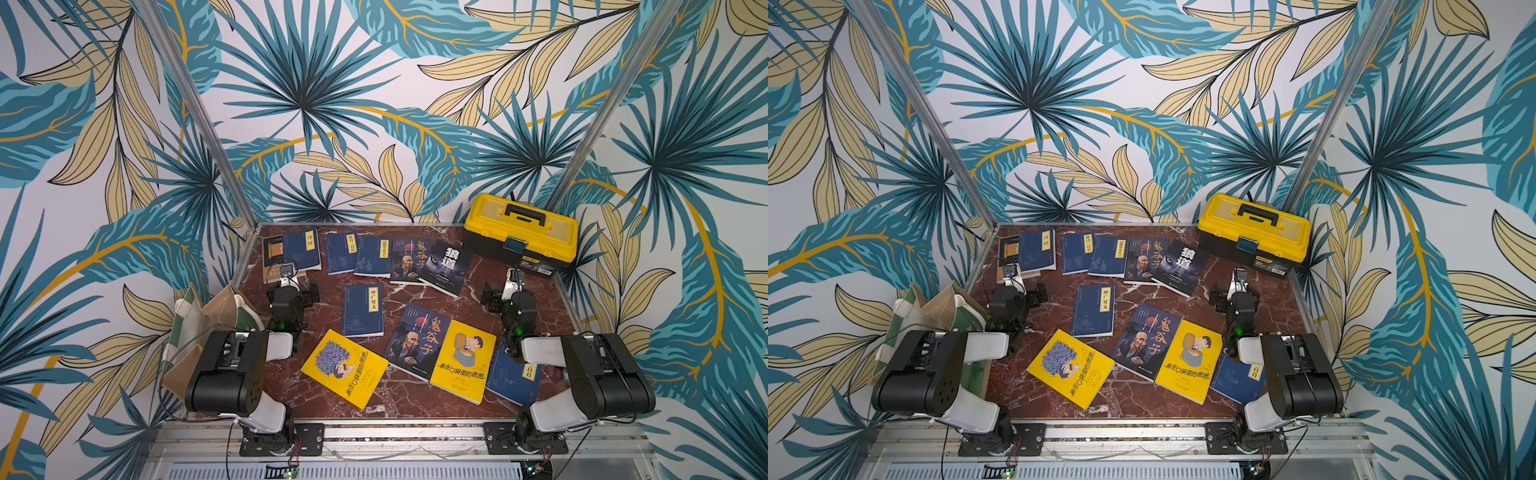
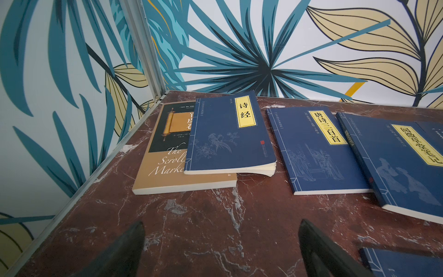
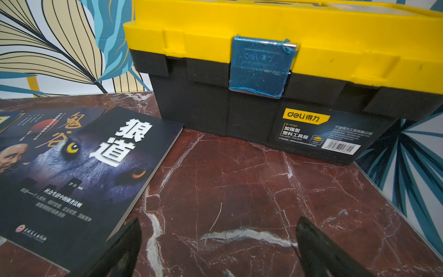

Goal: Put the books into the canvas bag
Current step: Pick up the canvas bag from the center of the board.

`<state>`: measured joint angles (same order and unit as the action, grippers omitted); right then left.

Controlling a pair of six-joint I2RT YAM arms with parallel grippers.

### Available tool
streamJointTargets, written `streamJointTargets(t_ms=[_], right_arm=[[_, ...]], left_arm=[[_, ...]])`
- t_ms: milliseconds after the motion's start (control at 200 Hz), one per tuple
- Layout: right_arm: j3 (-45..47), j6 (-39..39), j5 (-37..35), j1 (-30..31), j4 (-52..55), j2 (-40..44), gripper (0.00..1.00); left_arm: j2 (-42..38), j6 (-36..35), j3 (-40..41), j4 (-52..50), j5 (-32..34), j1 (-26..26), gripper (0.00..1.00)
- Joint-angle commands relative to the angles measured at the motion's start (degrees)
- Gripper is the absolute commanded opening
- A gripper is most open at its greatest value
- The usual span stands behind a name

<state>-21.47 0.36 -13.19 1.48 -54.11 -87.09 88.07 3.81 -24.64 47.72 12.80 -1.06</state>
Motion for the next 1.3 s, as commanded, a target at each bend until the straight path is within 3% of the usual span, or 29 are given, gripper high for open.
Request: streamJointTargets(t_ms=[0, 70, 235, 321, 536, 656, 796, 962, 1122, 1297], right_arm=[[0.9, -0.5, 0.3, -0.3, 0.0, 1.0, 1.00], [2.3, -0.2, -0.8, -0.3, -3.0, 1.0, 1.00], [10.6, -0.3, -1.1, -0.3, -20.5, -0.1, 0.99], [13.3, -0.4, -1.4, -0.3, -27.6, -2.2, 0.98], [14.0, -1.1, 0.4, -0.1, -24.0, 2.5, 0.97], [13.3, -1.7, 2.0, -0.2, -19.9, 5.8, 0.99], [11.7, -2.2, 3.9, 0.3, -9.2, 12.7, 0.99], [3.8, 3.6, 5.6, 0.5, 18.8, 24.3, 1.00], [-2.6, 6.0, 4.5, 2.4, 36.9, 29.7, 0.99], [-13.1, 9.3, 3.8, 5.4, 54.4, 29.8, 1.00]], left_arm=[[-1.1, -1.2, 1.6, 0.0, -1.9, 0.6, 0.99], [-1.3, -3.7, 1.6, -0.2, -7.2, 0.5, 1.00], [-6.1, -5.2, 2.4, -0.5, -9.1, 0.3, 0.99], [-11.6, -5.9, 1.2, -6.9, -11.3, -0.3, 1.00], [-27.1, -6.0, -5.4, -27.7, -14.5, -1.2, 0.99], [-34.6, -4.8, -11.7, -44.1, -10.2, -1.2, 0.99], [-37.4, -3.6, -22.4, -66.8, 0.3, -1.2, 1.00], [-36.8, -0.7, -33.2, -86.9, 13.9, -1.2, 0.99], [-36.3, -0.6, -38.9, -96.6, 18.4, -0.8, 0.99], [-35.1, 0.7, -39.0, -101.0, 17.5, 2.2, 0.99]])
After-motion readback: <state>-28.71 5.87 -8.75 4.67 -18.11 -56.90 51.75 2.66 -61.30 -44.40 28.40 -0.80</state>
